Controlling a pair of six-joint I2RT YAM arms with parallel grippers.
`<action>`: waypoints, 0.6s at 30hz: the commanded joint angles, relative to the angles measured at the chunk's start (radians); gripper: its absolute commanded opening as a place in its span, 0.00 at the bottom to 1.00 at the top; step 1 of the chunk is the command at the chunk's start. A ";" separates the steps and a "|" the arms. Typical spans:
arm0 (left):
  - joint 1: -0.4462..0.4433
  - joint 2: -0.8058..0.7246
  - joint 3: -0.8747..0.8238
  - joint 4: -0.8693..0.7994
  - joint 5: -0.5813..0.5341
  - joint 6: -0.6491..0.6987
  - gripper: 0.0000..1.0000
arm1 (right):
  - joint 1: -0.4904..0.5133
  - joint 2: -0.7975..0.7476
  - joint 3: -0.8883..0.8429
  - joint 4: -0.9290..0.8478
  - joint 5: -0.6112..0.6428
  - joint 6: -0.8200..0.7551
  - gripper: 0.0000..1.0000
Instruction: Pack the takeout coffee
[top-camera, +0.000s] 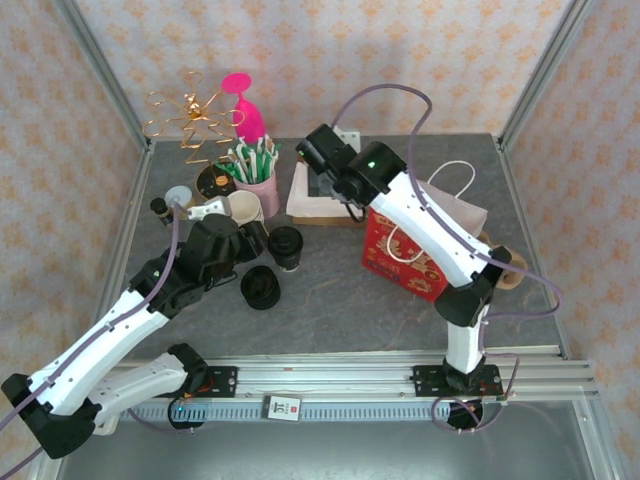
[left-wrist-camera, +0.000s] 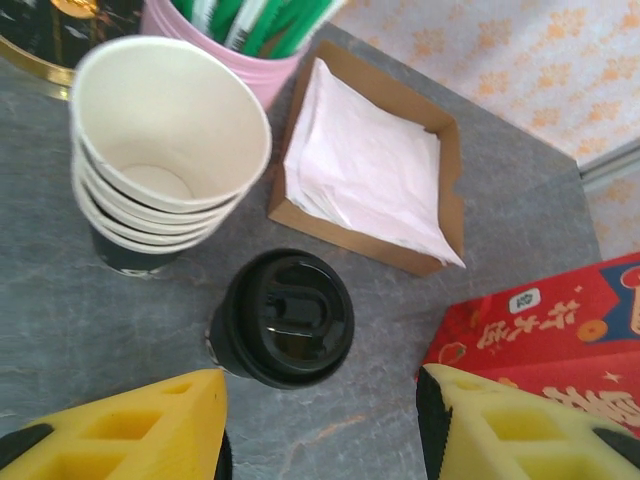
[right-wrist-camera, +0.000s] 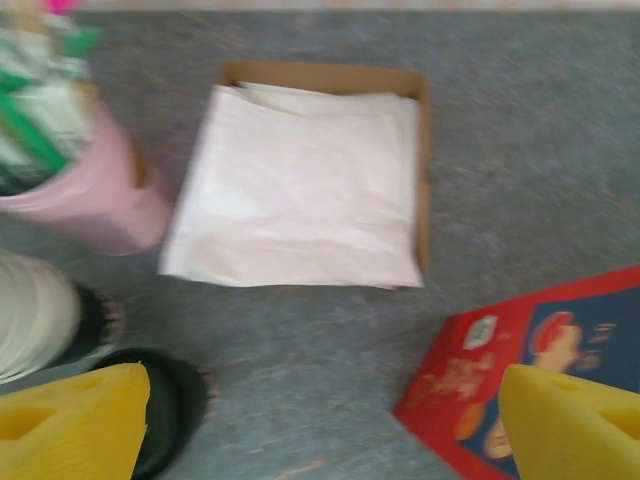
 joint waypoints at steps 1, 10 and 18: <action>0.007 -0.041 0.048 -0.115 -0.115 -0.022 0.55 | 0.062 0.087 0.053 -0.025 -0.066 -0.030 0.91; 0.006 -0.143 0.022 -0.215 -0.183 -0.080 0.55 | 0.131 0.182 -0.043 0.097 -0.193 -0.070 0.95; 0.007 -0.162 -0.006 -0.211 -0.202 -0.092 0.57 | 0.142 0.254 -0.100 0.155 -0.221 -0.071 0.97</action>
